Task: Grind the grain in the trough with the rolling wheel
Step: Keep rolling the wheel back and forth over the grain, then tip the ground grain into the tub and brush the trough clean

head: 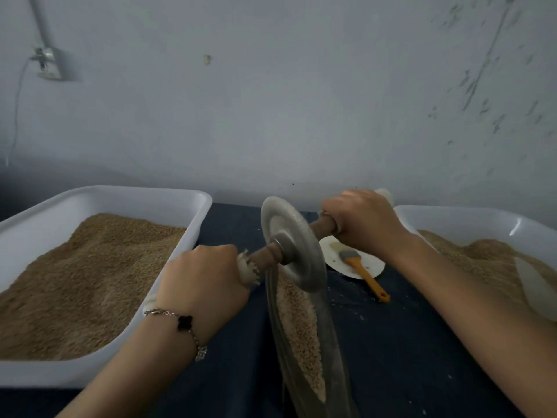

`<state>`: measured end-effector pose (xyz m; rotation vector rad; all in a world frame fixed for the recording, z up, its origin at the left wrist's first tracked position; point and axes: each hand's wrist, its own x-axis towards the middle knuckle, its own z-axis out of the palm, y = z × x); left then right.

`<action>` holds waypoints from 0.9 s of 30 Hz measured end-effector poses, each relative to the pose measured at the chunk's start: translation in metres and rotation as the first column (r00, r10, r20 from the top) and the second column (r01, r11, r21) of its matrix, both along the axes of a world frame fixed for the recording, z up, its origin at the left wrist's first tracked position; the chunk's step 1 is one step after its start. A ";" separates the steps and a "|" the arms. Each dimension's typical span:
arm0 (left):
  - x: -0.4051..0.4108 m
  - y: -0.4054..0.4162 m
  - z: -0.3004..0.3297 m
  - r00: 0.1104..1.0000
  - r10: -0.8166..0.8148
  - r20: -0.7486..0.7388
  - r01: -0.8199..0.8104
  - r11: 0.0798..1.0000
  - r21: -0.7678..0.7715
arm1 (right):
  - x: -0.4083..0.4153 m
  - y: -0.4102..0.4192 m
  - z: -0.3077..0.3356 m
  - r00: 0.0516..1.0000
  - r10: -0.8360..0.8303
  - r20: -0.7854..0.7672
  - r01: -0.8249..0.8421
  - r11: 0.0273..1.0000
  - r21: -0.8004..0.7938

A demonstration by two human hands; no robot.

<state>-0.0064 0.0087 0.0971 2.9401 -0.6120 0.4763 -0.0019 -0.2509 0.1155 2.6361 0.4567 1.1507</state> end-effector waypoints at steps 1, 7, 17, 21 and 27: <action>-0.003 0.005 0.000 0.999 -0.006 -0.052 0.005 1.000 -0.012 | 0.007 0.004 0.003 0.998 0.052 -0.019 -0.052 0.999 -0.013; -0.020 0.031 -0.009 0.926 -0.021 -0.376 -0.038 0.988 -0.148 | 0.057 0.048 0.000 0.990 0.117 -0.077 -0.122 0.990 -0.066; -0.023 0.047 -0.050 0.836 0.039 -0.548 -0.297 0.870 -0.393 | 0.116 0.107 -0.034 0.956 0.254 -0.149 -0.268 0.960 -0.079; -0.013 0.038 -0.072 0.813 0.034 -0.582 -0.345 0.832 -0.434 | 0.132 0.102 -0.054 0.946 0.178 -0.270 -0.223 0.964 -0.143; 0.003 0.024 -0.083 0.789 0.030 -0.614 -0.402 0.780 -0.479 | 0.158 0.113 -0.066 0.931 0.058 -0.361 -0.170 0.943 -0.285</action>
